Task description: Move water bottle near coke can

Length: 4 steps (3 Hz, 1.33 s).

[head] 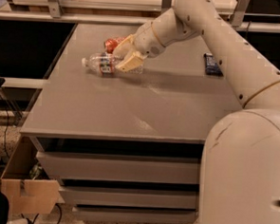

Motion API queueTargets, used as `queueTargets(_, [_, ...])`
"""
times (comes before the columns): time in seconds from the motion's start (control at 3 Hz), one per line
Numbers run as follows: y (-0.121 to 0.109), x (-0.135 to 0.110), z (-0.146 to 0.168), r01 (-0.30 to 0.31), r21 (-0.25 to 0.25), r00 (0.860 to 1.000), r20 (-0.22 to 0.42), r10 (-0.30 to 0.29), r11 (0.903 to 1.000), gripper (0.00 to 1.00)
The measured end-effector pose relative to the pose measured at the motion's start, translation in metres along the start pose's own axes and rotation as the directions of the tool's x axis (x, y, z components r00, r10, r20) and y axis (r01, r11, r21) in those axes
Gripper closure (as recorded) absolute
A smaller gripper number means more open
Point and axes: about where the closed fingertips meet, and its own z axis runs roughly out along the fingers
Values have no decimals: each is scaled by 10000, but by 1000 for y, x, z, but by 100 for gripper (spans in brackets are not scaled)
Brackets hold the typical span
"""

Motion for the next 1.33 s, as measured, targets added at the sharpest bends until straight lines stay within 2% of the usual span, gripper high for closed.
queueTargets(0.33, [-2, 4, 5, -118, -40, 9999, 126, 118, 9999, 100])
queueTargets(0.67, [-2, 3, 3, -119, -41, 9998, 127, 119, 9999, 83])
queueTargets(1.33, [-2, 3, 3, -120, -42, 9998, 130, 120, 9999, 36])
